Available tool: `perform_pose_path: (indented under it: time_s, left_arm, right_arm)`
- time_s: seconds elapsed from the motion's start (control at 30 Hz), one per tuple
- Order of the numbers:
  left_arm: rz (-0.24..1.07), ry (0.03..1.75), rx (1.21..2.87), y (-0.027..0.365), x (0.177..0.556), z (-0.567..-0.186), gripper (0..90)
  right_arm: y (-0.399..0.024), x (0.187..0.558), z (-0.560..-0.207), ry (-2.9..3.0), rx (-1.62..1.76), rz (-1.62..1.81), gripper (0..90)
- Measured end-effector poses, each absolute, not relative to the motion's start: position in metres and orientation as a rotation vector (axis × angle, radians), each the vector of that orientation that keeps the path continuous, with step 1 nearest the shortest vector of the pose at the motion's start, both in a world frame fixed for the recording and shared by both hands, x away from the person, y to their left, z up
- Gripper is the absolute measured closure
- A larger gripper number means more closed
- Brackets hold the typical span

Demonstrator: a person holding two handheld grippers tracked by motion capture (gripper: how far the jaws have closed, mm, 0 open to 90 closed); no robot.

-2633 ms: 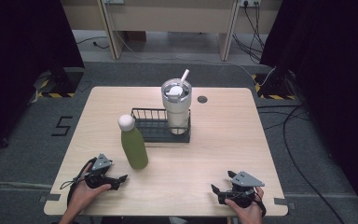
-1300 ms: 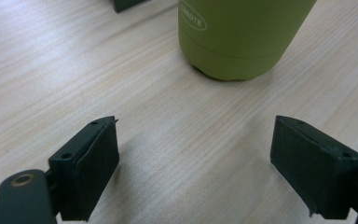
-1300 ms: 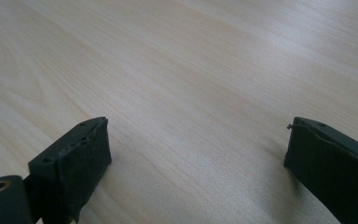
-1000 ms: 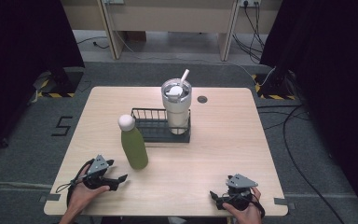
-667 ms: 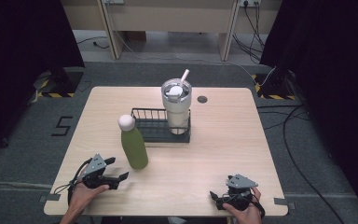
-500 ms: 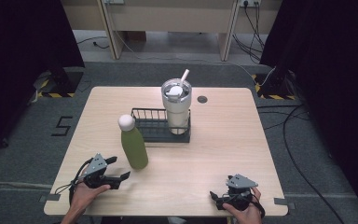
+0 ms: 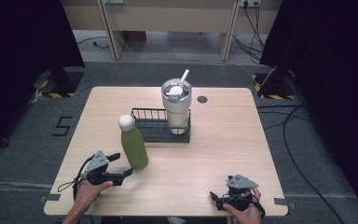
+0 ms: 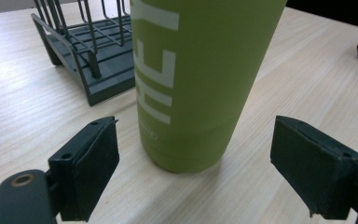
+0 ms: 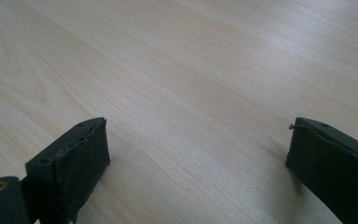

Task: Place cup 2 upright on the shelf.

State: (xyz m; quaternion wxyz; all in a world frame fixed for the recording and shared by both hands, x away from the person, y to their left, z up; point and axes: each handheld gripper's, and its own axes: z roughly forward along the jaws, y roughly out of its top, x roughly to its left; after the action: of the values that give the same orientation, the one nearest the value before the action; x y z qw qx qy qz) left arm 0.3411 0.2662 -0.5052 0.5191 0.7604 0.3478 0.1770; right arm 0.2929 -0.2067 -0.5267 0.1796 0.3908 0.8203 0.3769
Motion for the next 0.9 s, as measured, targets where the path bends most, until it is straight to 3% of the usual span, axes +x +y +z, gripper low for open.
perform_pose_path:
  time_s: [0.9]
  left_arm:
    - [0.418, 0.827, 1.816, 0.250, 0.357, -0.502, 14.9]
  right_arm:
    - [-0.206, 0.293, -0.527, 2.316, 1.102, 1.068, 5.3]
